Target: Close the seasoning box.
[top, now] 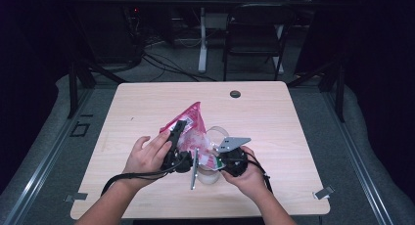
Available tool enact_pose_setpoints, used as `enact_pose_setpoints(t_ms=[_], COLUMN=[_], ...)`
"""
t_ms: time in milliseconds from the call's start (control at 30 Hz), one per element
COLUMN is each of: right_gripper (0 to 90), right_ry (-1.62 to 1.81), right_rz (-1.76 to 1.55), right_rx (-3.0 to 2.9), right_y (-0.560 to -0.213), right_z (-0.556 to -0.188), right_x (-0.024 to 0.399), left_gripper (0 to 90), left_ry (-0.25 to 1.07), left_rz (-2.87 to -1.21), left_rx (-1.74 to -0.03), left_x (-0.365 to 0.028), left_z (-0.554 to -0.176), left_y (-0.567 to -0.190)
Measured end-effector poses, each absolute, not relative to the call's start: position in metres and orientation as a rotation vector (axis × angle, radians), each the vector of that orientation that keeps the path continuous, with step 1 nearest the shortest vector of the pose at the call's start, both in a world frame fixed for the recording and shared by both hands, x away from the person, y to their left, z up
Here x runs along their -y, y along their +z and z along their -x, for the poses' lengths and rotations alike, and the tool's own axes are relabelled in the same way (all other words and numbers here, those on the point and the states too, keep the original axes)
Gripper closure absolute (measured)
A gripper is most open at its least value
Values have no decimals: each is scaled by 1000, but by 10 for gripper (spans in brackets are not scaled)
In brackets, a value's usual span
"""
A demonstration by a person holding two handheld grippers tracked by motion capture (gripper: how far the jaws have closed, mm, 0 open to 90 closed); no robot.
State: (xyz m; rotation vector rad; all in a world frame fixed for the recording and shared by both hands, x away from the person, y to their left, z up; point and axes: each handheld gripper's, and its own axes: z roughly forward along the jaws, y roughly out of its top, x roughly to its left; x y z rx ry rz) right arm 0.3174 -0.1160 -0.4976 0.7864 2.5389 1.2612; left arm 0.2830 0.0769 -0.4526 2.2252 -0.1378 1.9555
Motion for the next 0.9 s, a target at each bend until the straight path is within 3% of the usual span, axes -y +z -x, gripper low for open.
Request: enact_pose_setpoints(t_ms=[900], right_gripper=[900], right_ry=[1263], right_rz=[-791], right_rx=[-2544], right_y=[-499], right_z=[-317], right_x=[116], left_gripper=[634], left_ry=[1950], left_rz=[-2230], left_rx=[148], left_x=[-75], left_z=[-283], left_y=[-453])
